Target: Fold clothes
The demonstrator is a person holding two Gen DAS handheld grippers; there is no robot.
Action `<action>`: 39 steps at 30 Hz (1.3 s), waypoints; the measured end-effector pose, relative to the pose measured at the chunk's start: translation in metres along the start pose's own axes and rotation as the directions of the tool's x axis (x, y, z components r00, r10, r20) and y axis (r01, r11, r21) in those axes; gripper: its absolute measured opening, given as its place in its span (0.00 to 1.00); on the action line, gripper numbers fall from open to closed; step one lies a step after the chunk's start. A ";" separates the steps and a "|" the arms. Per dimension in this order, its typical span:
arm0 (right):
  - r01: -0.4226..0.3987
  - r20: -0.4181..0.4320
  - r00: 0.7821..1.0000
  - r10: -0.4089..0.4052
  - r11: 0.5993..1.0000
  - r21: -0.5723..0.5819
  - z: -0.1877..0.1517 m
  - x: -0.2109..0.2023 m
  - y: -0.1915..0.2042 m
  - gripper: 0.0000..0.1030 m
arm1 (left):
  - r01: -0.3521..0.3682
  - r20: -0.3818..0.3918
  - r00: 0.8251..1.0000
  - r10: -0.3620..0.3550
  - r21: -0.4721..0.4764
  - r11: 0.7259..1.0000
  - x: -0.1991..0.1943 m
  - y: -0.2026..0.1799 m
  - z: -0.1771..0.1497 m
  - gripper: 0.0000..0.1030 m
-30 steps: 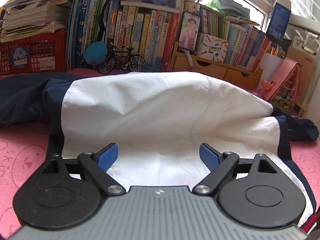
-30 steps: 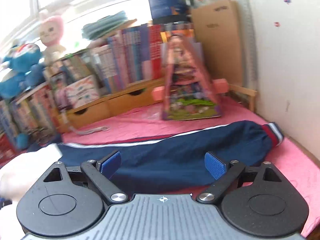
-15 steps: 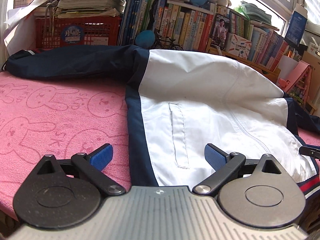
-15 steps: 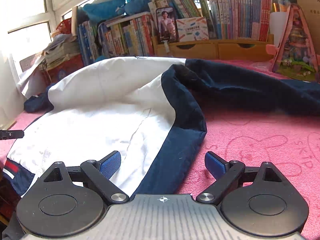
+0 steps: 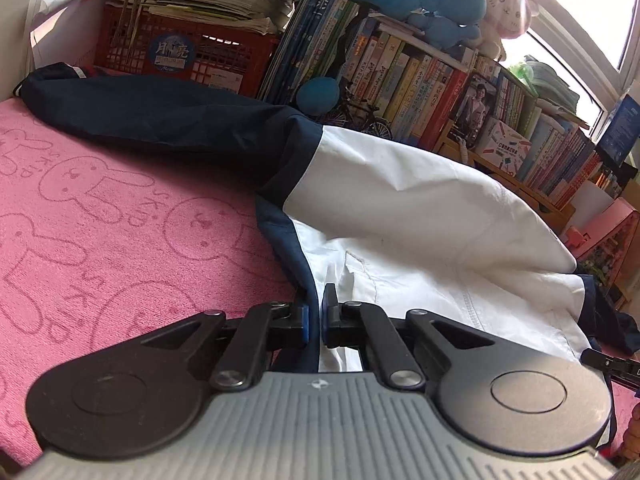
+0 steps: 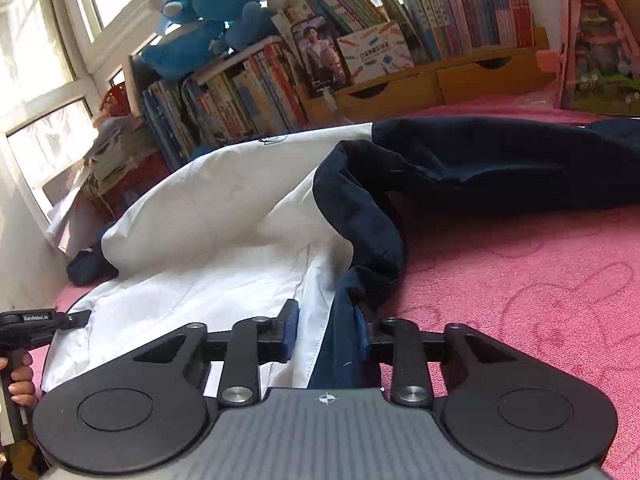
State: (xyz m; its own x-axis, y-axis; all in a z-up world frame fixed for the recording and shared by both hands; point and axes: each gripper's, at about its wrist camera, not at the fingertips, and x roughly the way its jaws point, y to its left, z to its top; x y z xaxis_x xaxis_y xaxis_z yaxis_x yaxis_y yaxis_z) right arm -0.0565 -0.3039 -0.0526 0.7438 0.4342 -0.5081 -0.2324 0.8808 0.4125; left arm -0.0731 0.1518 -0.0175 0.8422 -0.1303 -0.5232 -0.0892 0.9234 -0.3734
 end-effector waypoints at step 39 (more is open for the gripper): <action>-0.206 -0.041 0.978 0.204 0.977 -0.050 -0.012 -0.101 0.039 0.09 | 0.236 -0.156 0.964 -0.217 0.118 0.965 -0.068 -0.011 -0.012 0.11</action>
State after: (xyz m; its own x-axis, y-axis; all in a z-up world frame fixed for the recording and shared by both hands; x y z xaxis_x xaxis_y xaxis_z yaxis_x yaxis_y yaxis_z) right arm -0.1485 -0.3111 0.0058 0.6543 0.6124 -0.4437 -0.4121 0.7807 0.4698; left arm -0.1360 0.1460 0.0126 0.7482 -0.3823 -0.5422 0.1756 0.9023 -0.3937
